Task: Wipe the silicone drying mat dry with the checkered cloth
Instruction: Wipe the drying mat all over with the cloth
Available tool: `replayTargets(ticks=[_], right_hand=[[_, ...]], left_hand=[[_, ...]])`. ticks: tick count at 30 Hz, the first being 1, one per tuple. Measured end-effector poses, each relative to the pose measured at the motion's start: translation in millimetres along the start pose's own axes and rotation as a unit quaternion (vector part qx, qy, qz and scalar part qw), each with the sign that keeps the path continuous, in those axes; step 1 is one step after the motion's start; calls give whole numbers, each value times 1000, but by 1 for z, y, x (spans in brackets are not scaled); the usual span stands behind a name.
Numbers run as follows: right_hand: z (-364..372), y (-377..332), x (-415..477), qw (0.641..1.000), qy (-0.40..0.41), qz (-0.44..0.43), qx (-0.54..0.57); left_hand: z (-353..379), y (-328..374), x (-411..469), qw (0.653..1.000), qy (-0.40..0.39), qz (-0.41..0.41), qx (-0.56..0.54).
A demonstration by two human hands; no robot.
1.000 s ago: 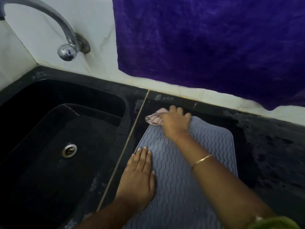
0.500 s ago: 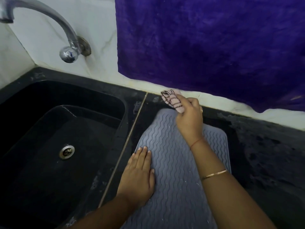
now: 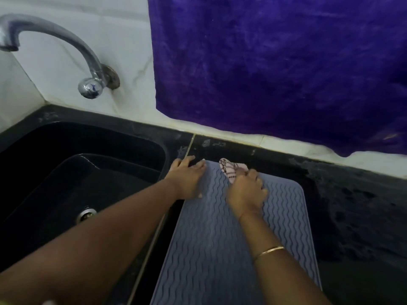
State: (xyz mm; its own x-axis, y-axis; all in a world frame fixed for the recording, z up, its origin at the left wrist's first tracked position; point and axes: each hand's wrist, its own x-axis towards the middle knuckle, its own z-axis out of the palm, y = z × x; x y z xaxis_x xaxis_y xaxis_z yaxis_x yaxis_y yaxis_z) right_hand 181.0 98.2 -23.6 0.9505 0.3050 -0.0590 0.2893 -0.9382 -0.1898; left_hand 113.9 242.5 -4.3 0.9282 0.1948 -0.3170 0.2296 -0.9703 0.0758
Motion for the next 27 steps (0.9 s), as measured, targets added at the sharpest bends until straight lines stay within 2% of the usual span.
replayTargets(ticks=[3,6,8,10,14,17,19,22,25,27], right_hand=[[8,-28,5,999,-2,10,41],[13,-53,10,990,-3,-139,5],[9,-49,15,981,-20,-190,-44],[3,-24,21,980,-4,-182,-76],[-14,41,23,992,8,-90,-87],[-18,17,28,996,-15,-34,-86],[-13,-26,26,997,-31,-53,-55],[0,-73,13,990,-42,-135,-9],[0,-50,17,985,-17,-167,-27],[-6,-14,27,988,-3,-148,-53]], left_hand=[[-11,-5,20,995,-86,-34,35],[-9,-8,27,993,-79,-17,84],[-6,-9,27,992,-72,-12,107],[-6,-10,26,988,-75,-7,135],[-9,-13,24,988,-77,13,134],[-5,-16,23,990,-62,26,123],[0,-18,25,990,-51,28,131],[7,-22,25,990,-38,24,136],[9,-28,21,992,-40,29,113],[5,-38,21,993,-50,27,102]])
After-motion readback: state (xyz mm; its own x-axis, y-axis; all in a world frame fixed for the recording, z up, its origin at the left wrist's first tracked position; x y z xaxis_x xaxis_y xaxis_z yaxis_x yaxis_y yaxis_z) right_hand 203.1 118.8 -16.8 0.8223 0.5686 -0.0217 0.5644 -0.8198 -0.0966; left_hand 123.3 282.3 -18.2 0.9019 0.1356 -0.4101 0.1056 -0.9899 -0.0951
